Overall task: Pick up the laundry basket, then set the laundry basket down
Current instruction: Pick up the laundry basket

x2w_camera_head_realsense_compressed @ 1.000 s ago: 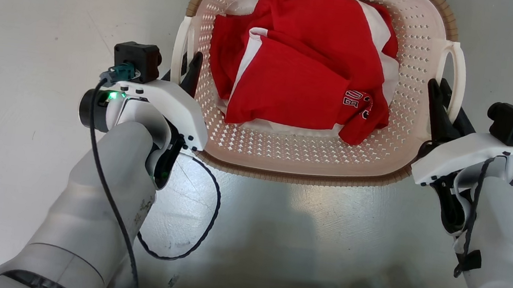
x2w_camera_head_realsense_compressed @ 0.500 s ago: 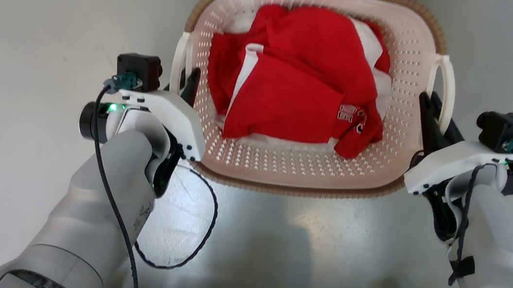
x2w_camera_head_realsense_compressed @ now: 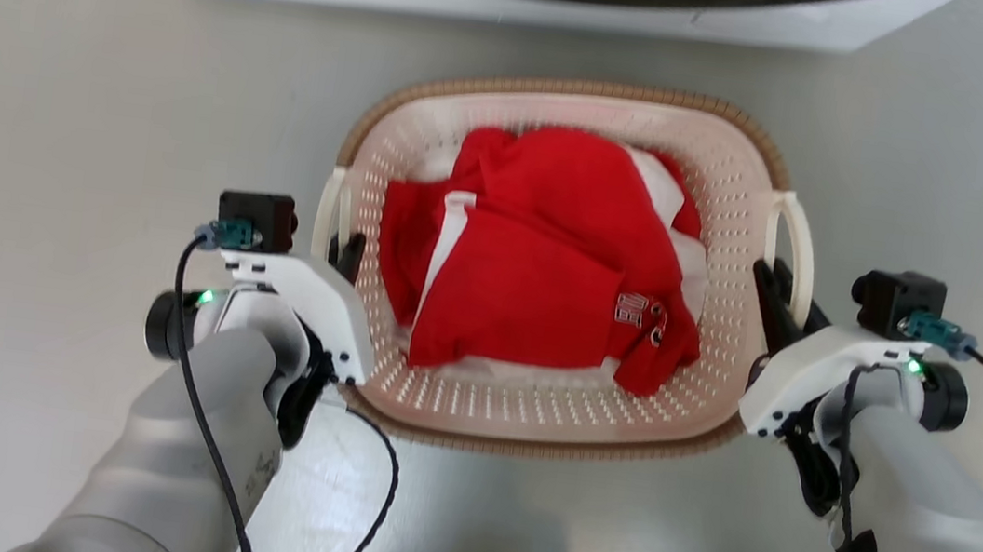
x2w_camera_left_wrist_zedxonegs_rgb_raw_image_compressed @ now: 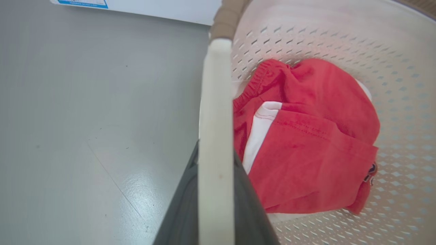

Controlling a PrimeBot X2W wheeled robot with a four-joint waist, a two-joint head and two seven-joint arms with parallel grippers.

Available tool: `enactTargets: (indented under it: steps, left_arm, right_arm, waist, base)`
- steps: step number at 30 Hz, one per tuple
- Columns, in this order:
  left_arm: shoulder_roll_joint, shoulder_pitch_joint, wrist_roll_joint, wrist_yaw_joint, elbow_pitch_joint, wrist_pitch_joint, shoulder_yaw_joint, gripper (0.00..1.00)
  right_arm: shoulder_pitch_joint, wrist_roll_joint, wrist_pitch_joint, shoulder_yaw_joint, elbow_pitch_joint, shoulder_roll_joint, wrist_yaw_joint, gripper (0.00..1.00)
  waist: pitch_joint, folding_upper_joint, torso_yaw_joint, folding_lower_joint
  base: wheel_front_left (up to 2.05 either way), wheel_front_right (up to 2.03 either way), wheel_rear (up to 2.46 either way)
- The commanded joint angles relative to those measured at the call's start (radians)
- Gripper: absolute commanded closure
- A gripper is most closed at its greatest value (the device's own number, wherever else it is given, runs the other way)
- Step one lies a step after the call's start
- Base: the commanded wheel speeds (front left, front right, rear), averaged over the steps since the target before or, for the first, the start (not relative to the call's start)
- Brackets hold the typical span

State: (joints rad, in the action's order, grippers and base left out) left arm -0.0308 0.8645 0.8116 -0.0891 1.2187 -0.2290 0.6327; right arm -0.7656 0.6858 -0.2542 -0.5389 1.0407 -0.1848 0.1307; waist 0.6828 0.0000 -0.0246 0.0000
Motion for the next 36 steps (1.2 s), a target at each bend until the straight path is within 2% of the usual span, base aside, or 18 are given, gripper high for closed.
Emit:
enactTargets:
  steps: [1, 13, 24, 36]
  left_arm:
    - [-0.019, -0.034, 0.013, -0.017, 0.002, 0.006, -0.004, 1.00]
    - [-0.019, -0.157, 0.086, -0.032, 0.052, 0.097, 0.027, 1.00]
    - [-0.019, -0.226, 0.113, -0.039, 0.063, 0.171, 0.048, 1.00]
    - [-0.019, -0.271, 0.161, -0.041, 0.057, 0.305, 0.076, 1.00]
  right_arm:
    - [0.017, 0.023, -0.008, -0.033, 0.006, 0.000, 0.000, 1.00]
    - [0.092, 0.187, 0.068, -0.188, 0.088, 0.025, 0.000, 1.00]
    - [0.144, 0.294, 0.149, -0.264, 0.110, 0.033, 0.000, 1.00]
    - [0.149, 0.367, 0.261, -0.344, 0.126, 0.027, 0.000, 1.00]
  waist:
    - [-0.078, 0.0000, -0.020, 0.0000]
    - [-0.336, 0.0000, -0.046, 0.0000]
    - [-0.490, 0.0000, -0.052, 0.0000]
    - [-0.580, 0.0000, -0.066, 0.0000]
  base:
    - [0.00, 0.00, 0.00]
    - [0.00, 0.00, 0.00]
    - [0.00, 0.00, 0.00]
    - [0.00, 0.00, 0.00]
